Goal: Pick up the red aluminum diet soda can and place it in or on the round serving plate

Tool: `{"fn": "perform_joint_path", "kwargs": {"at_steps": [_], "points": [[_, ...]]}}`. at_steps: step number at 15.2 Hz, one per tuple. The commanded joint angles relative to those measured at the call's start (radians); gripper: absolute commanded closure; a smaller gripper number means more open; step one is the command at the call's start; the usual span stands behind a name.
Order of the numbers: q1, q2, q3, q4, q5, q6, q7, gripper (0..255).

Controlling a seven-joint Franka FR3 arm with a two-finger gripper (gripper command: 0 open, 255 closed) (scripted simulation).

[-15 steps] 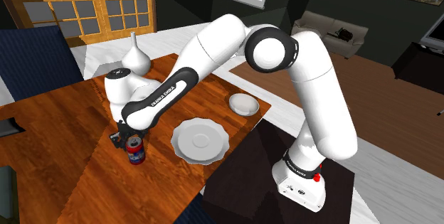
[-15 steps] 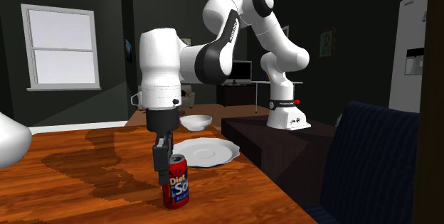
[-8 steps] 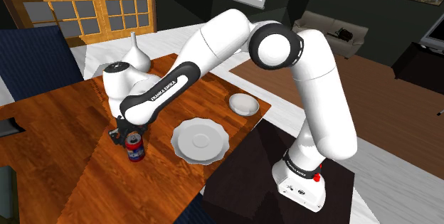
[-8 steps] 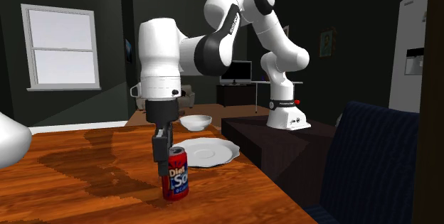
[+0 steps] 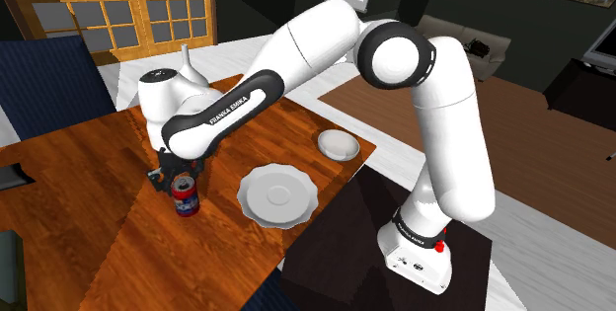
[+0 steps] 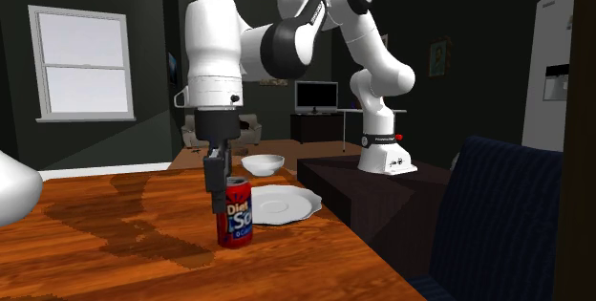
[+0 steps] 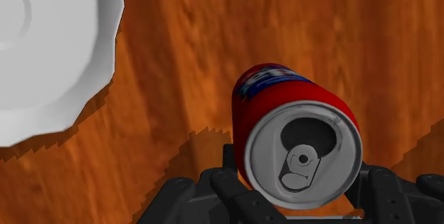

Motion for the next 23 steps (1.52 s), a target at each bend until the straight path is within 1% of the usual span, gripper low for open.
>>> {"fn": "perform_joint_path", "kwargs": {"at_steps": [1,5,9,13,18,23], "points": [[-0.004,-0.018,0.004,0.002,0.006,-0.020,-0.004,255],[-0.009,-0.049,0.012,0.007,0.016,-0.055,-0.010,255],[-0.080,-0.179,0.021,-0.190,0.044,0.016,-0.064,255],[-0.148,-0.299,0.025,-0.361,0.082,0.073,-0.136,255],[-0.227,-0.442,0.020,-0.547,0.140,0.124,-0.249,255],[-0.293,-0.578,-0.006,-0.707,0.202,0.154,-0.383,255]]}}
